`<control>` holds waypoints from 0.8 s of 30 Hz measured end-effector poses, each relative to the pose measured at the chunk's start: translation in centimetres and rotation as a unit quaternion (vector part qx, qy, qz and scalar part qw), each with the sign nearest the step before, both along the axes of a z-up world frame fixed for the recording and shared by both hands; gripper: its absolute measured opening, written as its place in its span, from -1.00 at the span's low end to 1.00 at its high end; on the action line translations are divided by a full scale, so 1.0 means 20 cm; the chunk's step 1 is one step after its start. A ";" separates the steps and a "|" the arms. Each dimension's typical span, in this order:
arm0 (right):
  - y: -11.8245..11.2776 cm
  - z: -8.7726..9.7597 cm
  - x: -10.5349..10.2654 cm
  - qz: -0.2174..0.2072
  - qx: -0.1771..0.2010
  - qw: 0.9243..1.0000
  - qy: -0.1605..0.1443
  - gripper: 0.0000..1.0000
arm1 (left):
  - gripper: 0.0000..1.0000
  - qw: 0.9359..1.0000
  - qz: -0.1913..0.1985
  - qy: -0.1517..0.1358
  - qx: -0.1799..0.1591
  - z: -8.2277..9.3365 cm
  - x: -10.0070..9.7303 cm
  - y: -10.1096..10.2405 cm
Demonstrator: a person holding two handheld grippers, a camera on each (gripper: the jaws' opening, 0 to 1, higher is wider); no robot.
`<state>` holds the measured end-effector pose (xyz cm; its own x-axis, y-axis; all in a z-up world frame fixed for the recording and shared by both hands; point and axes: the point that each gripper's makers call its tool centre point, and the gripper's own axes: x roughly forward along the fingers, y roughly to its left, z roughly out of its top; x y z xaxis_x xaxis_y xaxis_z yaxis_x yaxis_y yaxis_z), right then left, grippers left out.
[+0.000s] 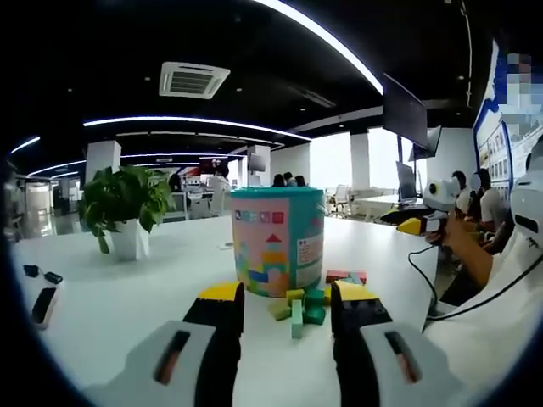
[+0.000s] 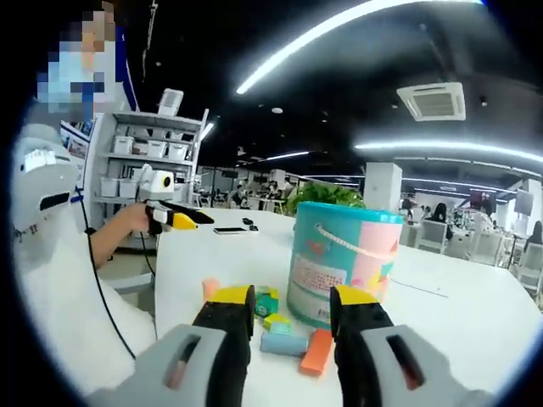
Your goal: Arrange the toys in the designated storage area by placing each visible toy with the group until no toy remains scattered across the table.
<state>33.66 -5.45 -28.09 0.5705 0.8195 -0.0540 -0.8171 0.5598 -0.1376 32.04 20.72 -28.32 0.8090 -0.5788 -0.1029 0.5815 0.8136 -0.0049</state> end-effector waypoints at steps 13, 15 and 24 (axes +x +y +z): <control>0.21 -0.11 -0.06 0.030 -0.036 0.999 -0.002 -0.33 | -0.17 1.000 -0.001 0.003 0.007 -0.02 0.00 0.01; 0.26 -0.14 -0.07 0.045 -0.035 0.998 0.006 -0.33 | -0.17 1.000 0.000 0.002 0.007 -0.01 0.00 0.01; 0.47 -0.19 -0.10 0.073 -0.038 0.996 0.019 -0.33 | -0.17 1.000 -0.001 0.002 0.010 -0.02 0.00 0.02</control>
<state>31.70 3.97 -31.85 0.4422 0.8863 -0.1375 -0.8944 0.4242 -0.1421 32.13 21.07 -28.75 0.8075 -0.5779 -0.1180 0.5827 0.8126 0.0081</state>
